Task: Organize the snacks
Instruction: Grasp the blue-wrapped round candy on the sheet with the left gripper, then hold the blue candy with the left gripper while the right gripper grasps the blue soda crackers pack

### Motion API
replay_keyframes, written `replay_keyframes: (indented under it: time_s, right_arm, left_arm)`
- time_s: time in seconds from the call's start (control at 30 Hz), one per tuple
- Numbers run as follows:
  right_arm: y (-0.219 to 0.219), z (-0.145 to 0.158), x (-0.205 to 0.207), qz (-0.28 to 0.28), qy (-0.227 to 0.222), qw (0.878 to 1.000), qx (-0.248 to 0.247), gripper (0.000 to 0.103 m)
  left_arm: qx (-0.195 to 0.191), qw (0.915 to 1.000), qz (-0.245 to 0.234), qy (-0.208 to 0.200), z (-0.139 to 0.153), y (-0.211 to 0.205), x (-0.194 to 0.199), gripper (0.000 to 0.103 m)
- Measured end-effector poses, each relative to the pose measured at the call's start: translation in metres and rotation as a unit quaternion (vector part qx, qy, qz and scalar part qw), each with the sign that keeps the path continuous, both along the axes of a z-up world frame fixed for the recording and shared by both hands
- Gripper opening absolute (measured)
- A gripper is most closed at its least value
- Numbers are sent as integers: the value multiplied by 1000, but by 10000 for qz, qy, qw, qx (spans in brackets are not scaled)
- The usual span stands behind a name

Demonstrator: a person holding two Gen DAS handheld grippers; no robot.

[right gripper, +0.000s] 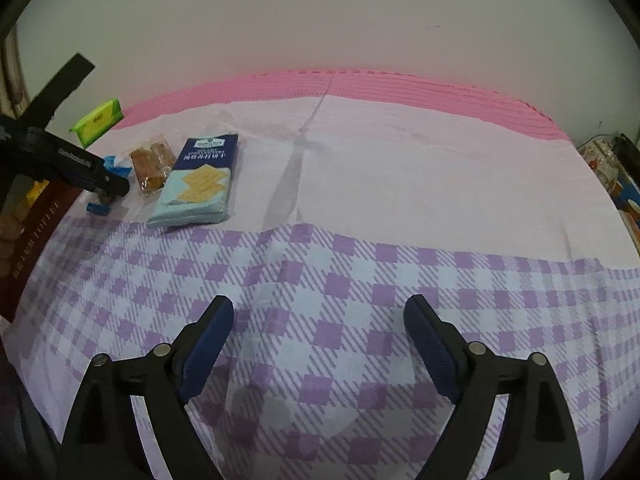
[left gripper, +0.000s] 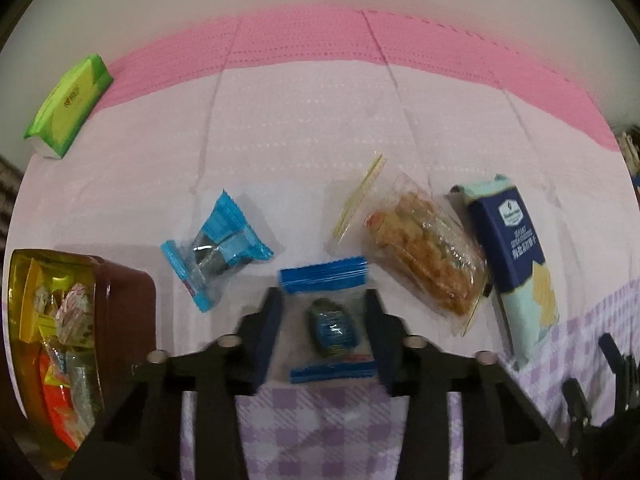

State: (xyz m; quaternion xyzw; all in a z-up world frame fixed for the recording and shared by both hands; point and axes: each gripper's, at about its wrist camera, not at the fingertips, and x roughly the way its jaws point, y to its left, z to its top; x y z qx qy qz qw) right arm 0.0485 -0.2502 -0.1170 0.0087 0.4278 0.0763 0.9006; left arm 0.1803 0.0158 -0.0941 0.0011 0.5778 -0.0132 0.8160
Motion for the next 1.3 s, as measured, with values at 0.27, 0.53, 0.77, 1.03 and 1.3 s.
replay_keyframes:
  time_s: [0.27, 0.53, 0.77, 1.03, 1.3]
  right_arm:
    - [-4, 1, -1, -6, -10, 10000, 50, 87]
    - [-3, 0, 0, 11, 24, 10000, 6, 92]
    - [1, -1, 0, 18, 73, 9999, -67, 94]
    - [15, 12, 0, 163, 14, 9998, 112, 93]
    - [30, 26, 19, 286, -17, 9987, 413, 93]
  left_arm:
    - [127, 9995, 47, -285, 15, -15, -31, 27]
    - [281, 9973, -34, -672, 46, -16, -63, 27]
    - [453, 9951, -101, -872, 62, -14, -84, 27]
    - [557, 9934, -202, -987, 69, -9, -104, 27]
    - [571, 9927, -291, -1020, 72, -8, -113, 27]
